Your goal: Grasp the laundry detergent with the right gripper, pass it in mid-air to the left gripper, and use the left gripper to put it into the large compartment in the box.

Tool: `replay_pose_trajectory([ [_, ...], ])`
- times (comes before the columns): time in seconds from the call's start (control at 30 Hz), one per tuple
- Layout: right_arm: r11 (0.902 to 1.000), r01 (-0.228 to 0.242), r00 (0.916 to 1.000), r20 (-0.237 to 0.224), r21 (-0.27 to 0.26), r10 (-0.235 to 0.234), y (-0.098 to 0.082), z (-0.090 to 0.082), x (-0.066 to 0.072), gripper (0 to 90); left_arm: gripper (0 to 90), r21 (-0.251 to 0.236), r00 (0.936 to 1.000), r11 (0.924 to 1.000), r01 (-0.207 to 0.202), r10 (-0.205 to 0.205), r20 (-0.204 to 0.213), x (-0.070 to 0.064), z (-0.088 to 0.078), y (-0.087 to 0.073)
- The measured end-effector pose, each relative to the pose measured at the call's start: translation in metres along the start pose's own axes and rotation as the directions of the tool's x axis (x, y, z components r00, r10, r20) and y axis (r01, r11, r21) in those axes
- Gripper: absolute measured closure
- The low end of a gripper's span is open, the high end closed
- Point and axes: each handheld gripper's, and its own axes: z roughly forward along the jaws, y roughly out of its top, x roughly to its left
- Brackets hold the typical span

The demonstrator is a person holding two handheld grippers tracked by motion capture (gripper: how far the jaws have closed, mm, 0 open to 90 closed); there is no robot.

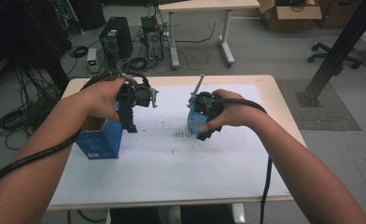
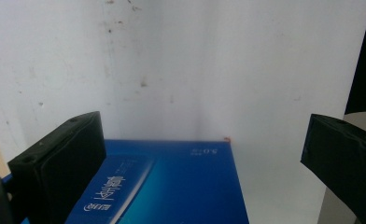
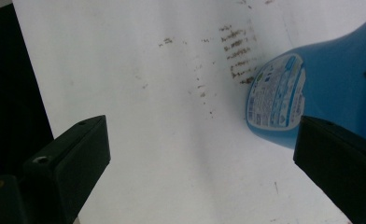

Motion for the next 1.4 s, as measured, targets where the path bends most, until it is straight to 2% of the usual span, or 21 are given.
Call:
replay_pose_trajectory([
  [0.33, 0.9993, -0.035, 0.9993, 0.007, -0.009, 0.036, -0.023, 0.003, -0.005, 3.7, 0.2, -0.005, 1.0000, 1.0000, -0.005, 0.005, 0.004, -0.004, 0.001, 0.000],
  [0.53, 0.9969, -0.077, 0.9969, 0.015, -0.016, 0.077, -0.044, 0.014, -0.011, 3.9, 0.2, -0.006, 0.9999, 0.9999, -0.011, 0.011, 0.003, -0.004, -0.001, 0.003],
  [0.77, 0.9947, -0.094, 0.9954, 0.015, -0.041, 0.095, -0.056, 0.022, -0.015, 4.1, 0.2, -0.004, 0.9999, 0.9999, -0.013, 0.013, 0.004, -0.007, -0.001, 0.005],
  [0.9, 0.9904, -0.103, 0.9943, 0.016, -0.092, 0.105, -0.064, 0.029, -0.020, 4.2, 0.2, -0.001, 1.0000, 1.0000, -0.007, 0.007, 0.006, -0.010, -0.001, 0.004],
  [1.13, 0.9790, -0.140, 0.9891, 0.022, -0.148, 0.145, -0.076, 0.036, -0.030, 4.1, 0.2, 0.002, 1.0000, 1.0000, -0.005, 0.005, 0.005, -0.011, -0.001, 0.002],
  [1.23, 0.9759, -0.153, 0.9867, 0.030, -0.155, 0.160, -0.080, 0.039, -0.033, 4.1, 0.2, 0.006, 1.0000, 1.0000, -0.003, 0.003, 0.008, -0.011, -0.001, 0.003],
  [1.27, 0.9706, -0.171, 0.9837, 0.027, -0.170, 0.178, -0.083, 0.042, -0.037, 4.0, 0.2, 0.008, 0.9999, 0.9999, -0.007, 0.007, 0.007, -0.011, -0.002, 0.004],
  [1.4, 0.9624, -0.189, 0.9797, 0.028, -0.194, 0.198, -0.088, 0.047, -0.043, 3.8, 0.2, 0.010, 0.9999, 0.9999, -0.011, 0.011, 0.009, -0.012, -0.002, 0.005],
])
